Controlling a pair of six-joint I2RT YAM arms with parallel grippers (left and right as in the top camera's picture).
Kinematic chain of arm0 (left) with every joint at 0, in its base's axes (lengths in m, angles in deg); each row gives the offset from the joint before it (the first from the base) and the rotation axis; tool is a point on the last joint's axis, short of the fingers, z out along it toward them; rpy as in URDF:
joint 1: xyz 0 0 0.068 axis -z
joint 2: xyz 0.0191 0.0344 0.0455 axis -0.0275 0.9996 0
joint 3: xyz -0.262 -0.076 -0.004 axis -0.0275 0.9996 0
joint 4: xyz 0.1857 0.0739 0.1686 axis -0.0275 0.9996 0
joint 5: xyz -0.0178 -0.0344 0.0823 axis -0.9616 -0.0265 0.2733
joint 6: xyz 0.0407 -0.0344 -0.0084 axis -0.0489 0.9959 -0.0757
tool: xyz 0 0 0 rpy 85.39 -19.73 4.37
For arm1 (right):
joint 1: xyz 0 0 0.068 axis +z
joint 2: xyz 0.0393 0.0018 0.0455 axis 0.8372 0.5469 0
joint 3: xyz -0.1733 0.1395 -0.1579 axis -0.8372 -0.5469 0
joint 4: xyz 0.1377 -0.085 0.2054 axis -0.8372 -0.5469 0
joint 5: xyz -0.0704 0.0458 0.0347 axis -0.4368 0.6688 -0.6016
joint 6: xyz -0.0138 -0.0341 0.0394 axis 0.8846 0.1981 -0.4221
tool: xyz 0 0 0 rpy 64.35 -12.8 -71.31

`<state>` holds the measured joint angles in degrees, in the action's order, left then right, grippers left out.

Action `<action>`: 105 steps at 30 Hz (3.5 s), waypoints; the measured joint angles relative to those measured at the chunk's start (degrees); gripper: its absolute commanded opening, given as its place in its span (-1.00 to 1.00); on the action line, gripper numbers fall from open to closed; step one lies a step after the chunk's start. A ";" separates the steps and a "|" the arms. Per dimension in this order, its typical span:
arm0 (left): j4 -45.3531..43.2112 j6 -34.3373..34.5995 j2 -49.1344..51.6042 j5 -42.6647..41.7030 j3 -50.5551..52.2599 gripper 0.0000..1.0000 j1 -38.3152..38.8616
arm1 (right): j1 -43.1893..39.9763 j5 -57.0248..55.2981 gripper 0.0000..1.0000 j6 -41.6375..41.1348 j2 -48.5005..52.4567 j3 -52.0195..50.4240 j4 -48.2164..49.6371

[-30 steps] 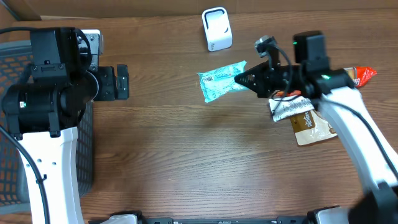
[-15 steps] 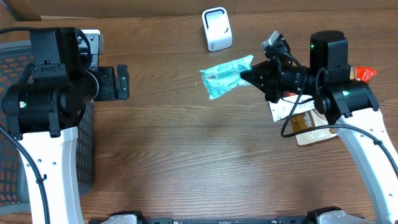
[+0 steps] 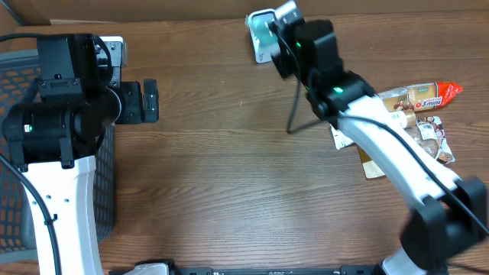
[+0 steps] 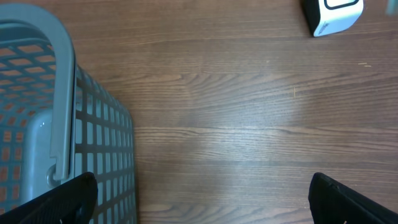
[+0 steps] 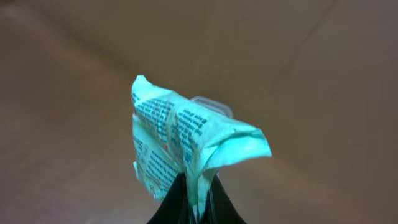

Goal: Scan the item barcode
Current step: 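Hold the mint-green packet in front of the white scanner, then carry the packet to the right-side pile and release it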

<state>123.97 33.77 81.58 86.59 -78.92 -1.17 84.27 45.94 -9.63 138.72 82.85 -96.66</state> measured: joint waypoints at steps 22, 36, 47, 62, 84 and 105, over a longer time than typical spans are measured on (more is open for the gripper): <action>0.00 0.00 0.00 0.02 0.00 0.99 0.00 | -0.39 -12.04 -0.93 56.76 26.56 1.38 42.23; 0.00 -0.02 0.00 0.00 0.00 0.99 0.00 | -0.39 -11.98 -0.92 63.49 27.10 1.38 41.09; -0.02 -0.02 0.00 0.00 0.00 0.99 0.00 | -0.39 -12.00 -0.93 63.71 27.10 1.38 40.52; -0.02 -0.02 0.00 0.00 0.00 0.99 0.00 | 2.75 -13.49 -0.93 51.67 20.04 1.36 24.30; 0.00 0.00 0.00 0.00 0.02 0.99 0.00 | -25.31 28.41 -0.93 -24.83 -23.04 2.69 -52.35; -0.02 -0.02 0.00 0.00 0.02 0.99 0.00 | -47.74 28.52 0.53 -23.87 -6.99 -18.01 -42.56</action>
<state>123.95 33.75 81.58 86.59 -78.90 -1.17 36.53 74.46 -33.50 131.73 64.84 -139.21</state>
